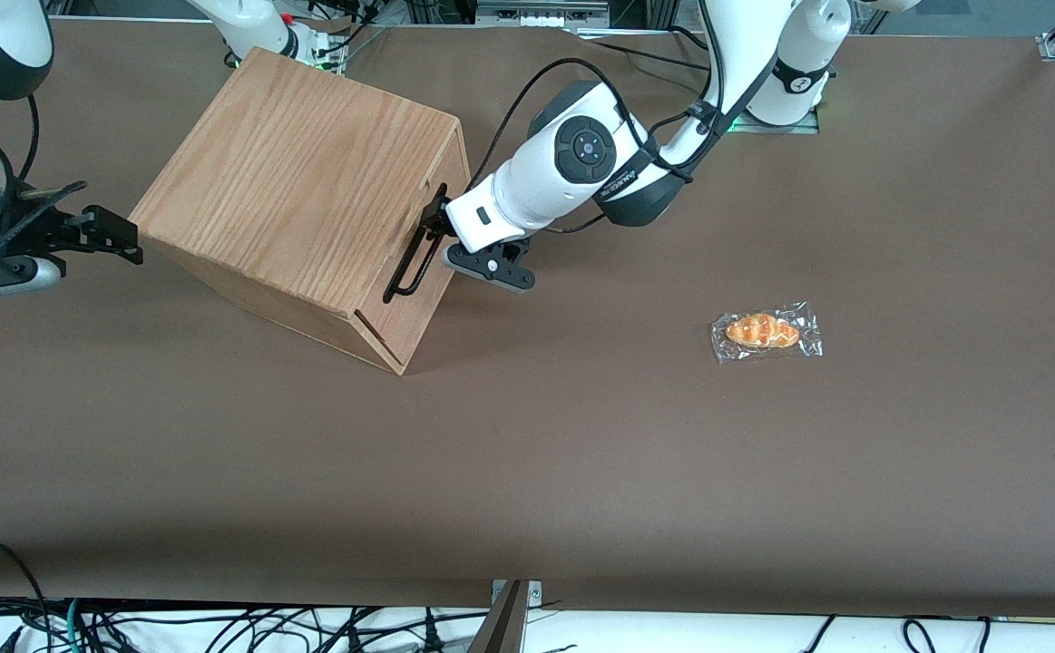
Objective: Open top drawer with left arm
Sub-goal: 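Move the left gripper to the black drawer handle of the wooden cabinet, then hook the handle with the left gripper and pull the drawer outward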
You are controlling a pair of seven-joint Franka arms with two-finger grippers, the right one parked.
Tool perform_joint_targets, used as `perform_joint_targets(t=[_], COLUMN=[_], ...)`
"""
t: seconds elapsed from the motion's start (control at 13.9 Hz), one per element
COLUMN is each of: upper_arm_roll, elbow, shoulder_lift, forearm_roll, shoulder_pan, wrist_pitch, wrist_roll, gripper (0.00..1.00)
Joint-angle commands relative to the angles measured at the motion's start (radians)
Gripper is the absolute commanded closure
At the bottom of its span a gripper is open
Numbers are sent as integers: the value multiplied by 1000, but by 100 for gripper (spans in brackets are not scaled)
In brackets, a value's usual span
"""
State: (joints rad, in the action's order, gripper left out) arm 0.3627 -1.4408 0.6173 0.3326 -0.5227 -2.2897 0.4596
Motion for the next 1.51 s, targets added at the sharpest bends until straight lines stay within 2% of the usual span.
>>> perform_joint_targets(t=[0.0, 0.29, 0.86, 1.44], upper_arm_roll=[-18, -28, -87, -90], elbow=[37, 36, 36, 37], shoulder_lift=[30, 30, 21, 18], forearm_roll=[17, -21, -23, -26], shoulder_pan=[-17, -10, 7, 92], wrist_pitch=[-1, 2, 15, 18], wrist_roll=[-7, -9, -12, -16], gripper=[0, 0, 0, 0])
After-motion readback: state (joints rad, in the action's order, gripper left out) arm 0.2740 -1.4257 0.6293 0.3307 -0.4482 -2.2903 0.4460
